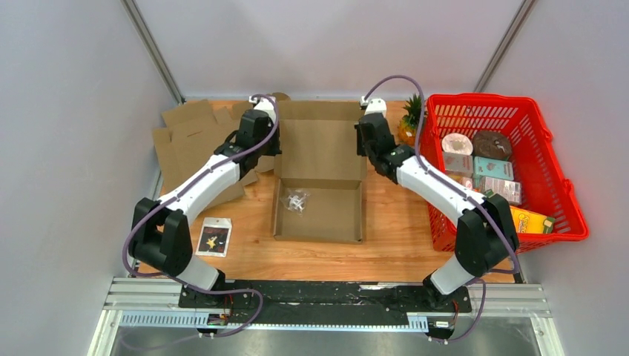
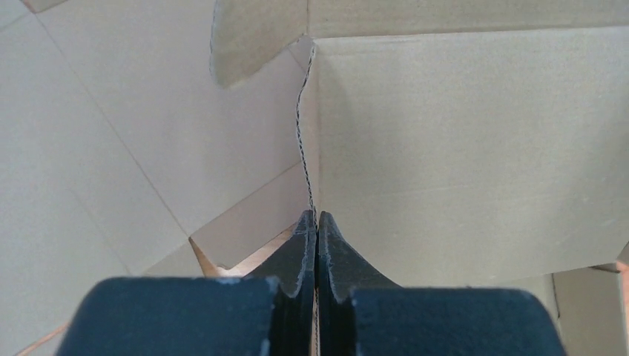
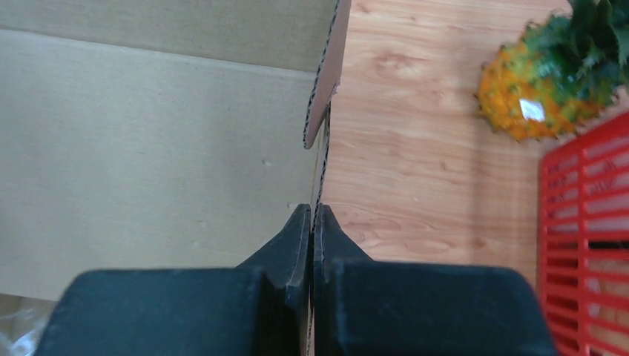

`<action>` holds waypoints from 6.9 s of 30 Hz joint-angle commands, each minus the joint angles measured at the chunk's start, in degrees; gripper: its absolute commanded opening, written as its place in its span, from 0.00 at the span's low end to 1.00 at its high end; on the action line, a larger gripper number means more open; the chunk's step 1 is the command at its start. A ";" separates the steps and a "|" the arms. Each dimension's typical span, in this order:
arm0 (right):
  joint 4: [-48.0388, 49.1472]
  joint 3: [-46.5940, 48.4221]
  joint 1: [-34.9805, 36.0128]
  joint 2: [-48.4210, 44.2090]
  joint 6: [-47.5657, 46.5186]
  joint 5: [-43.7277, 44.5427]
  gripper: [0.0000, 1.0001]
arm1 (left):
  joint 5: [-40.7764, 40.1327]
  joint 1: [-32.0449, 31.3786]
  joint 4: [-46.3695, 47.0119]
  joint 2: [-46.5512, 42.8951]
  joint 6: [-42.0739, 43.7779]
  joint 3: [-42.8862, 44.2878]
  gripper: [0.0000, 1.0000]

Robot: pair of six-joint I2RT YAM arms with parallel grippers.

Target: Fold the paper box

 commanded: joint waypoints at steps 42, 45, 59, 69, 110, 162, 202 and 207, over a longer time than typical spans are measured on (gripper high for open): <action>64.23 -40.07 16.36 -9.39 -2.66 26.30 0.04 | -9.58 -12.24 60.92 -9.72 -5.46 -37.48 0.00; 62.03 -41.74 19.17 -10.10 -1.25 28.50 0.05 | -10.54 -13.38 62.43 -10.16 -6.34 -40.21 0.00; 49.49 -48.51 29.81 -12.65 9.64 38.16 0.15 | -13.44 -16.46 62.70 -15.61 -12.22 -51.28 0.00; 27.42 -50.72 34.38 -21.08 25.81 41.42 0.18 | -14.76 -17.95 62.08 -17.72 -15.66 -55.68 0.00; -20.24 -8.26 35.00 -30.50 -2.31 -5.07 0.90 | -20.74 -22.52 65.69 -22.20 -15.03 -60.87 0.01; -11.27 -28.57 34.91 -28.47 3.67 -9.73 0.86 | 0.88 -21.29 -10.34 -38.12 -15.91 -27.03 0.43; -16.11 -37.36 24.89 -38.93 28.20 -18.51 0.82 | 17.31 -8.37 -9.99 -33.63 -4.67 -30.54 0.64; -15.58 -37.88 24.98 -38.40 28.11 -22.73 0.77 | 21.96 -8.37 -7.71 -33.19 -5.98 -34.23 0.57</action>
